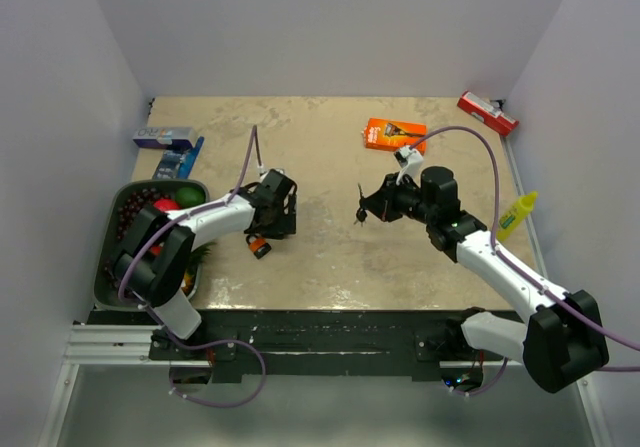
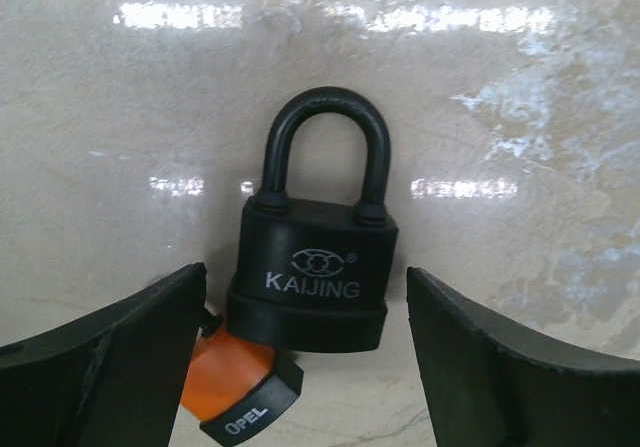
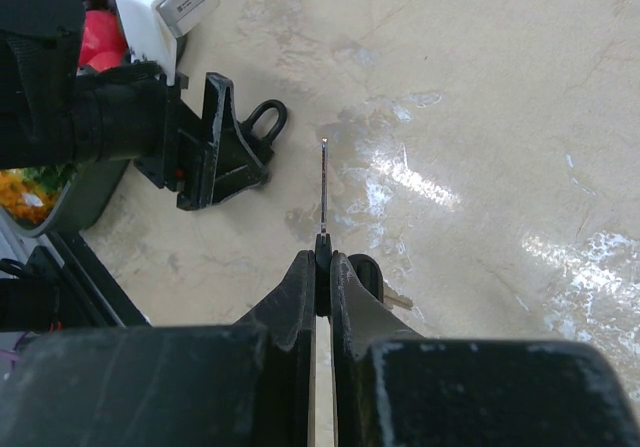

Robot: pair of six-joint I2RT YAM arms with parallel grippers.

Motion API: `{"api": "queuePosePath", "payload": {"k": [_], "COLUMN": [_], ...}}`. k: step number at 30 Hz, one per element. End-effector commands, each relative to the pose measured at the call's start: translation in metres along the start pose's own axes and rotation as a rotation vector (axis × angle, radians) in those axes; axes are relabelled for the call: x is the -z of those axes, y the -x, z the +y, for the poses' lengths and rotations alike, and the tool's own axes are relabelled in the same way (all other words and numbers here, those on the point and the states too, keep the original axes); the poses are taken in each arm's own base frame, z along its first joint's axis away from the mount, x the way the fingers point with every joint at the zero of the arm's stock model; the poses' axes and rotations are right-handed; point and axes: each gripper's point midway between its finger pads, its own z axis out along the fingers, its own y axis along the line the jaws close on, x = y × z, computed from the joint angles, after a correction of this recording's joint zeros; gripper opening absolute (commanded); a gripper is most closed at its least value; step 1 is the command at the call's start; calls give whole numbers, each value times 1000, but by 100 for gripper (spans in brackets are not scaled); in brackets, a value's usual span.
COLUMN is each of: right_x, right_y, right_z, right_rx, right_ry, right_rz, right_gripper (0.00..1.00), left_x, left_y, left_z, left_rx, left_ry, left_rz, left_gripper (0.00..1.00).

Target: Unlock with the key

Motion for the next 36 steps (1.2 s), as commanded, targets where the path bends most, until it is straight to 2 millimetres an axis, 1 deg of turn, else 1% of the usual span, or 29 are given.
{"api": "queuePosePath", "payload": {"k": [1, 4, 5, 7, 11, 15, 18, 19, 21, 22, 24, 25, 27, 28, 30, 31, 32, 33, 34, 35, 36], "right_x": [4, 4, 4, 4, 4, 4, 4, 4, 4, 4, 5, 6, 7, 7, 8, 9, 9, 9, 10, 10, 10], "right_y": [7, 7, 7, 7, 7, 6, 6, 7, 7, 7, 7, 7, 8, 9, 10, 11, 10, 10, 11, 11, 11], "right_z": [3, 3, 4, 3, 3, 2, 2, 2, 2, 1, 1, 1, 0, -1, -3, -5, -5, -8, -7, -8, -10], "right_rx": [25, 25, 26, 26, 26, 25, 25, 27, 25, 27, 27, 30, 32, 35, 38, 39, 37, 39, 42, 40, 39], "right_ry": [8, 6, 8, 7, 5, 3, 2, -1, -1, -4, -8, -10, -20, -27, -42, -50, -56, -69, -71, -77, -87], "right_rz": [-35, -36, -37, -37, -38, -37, -38, -41, -39, -39, -37, -36, -37, -39, -44, -44, -41, -41, -41, -38, -38], "right_gripper": [0, 0, 0, 0, 0, 0, 0, 0, 0, 0, 0, 0, 0, 0, 0, 0, 0, 0, 0, 0, 0], "left_x": [7, 3, 3, 0, -3, -7, -10, -11, -12, -12, -11, -9, -3, 0, 11, 16, 22, 29, 37, 44, 53], "left_y": [14, 13, 15, 14, 14, 7, 1, 0, -1, -2, -1, 0, 8, 13, 28, 34, 47, 55, 63, 77, 87], "left_z": [11, 11, 10, 11, 6, 6, -2, -7, -10, -15, -20, -25, -34, -41, -52, -62, -68, -73, -85, -87, -90], "left_rx": [-27, -52, -58, -82, -121, -137, -146, -144, -146, -146, -150, -147, -143, -135, -123, -112, -91, -69, -58, -30, 4], "left_ry": [60, 69, 71, 85, 83, 85, 35, 9, -9, -35, -64, -95, -136, -168, -219, -273, -311, -348, -426, -464, -509], "left_rz": [-42, -32, -34, -25, -17, 10, 30, 36, 44, 49, 47, 47, 26, 17, -19, -24, -44, -57, -66, -90, -110], "left_gripper": [83, 78, 77, 76, 75, 74, 72, 65, 56, 47, 37, 23, 10, 0, 0, 0, 0, 0, 0, 0, 0]}}
